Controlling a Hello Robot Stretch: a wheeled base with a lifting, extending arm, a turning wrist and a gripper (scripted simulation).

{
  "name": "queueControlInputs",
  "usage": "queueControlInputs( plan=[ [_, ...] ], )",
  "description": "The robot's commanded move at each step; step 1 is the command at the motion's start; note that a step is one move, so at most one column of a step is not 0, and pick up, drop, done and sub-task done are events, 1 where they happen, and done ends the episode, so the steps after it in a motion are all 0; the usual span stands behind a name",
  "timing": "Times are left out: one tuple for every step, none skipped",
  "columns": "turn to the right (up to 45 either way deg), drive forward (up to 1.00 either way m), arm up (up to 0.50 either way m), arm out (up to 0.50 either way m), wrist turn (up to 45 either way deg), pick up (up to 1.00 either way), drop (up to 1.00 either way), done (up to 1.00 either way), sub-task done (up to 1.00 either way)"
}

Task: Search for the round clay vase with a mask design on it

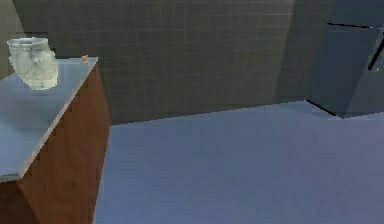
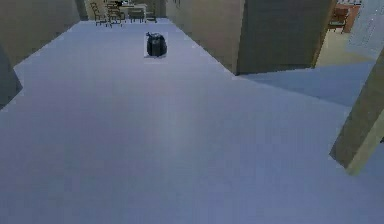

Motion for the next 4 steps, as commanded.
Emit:
queueControlInputs(
  plan=[
    [6.0, 0.0, 0.0, 0.0, 0.0, 0.0, 0.0, 0.0, 0.0],
    [0.0, 0.45, 0.0, 0.0, 0.0, 0.0, 0.0, 0.0, 0.0],
    [-15.0, 0.0, 0.0, 0.0, 0.0, 0.0, 0.0, 0.0, 0.0],
    [0.0, 0.55, 0.0, 0.0, 0.0, 0.0, 0.0, 0.0, 0.0]
  ],
)
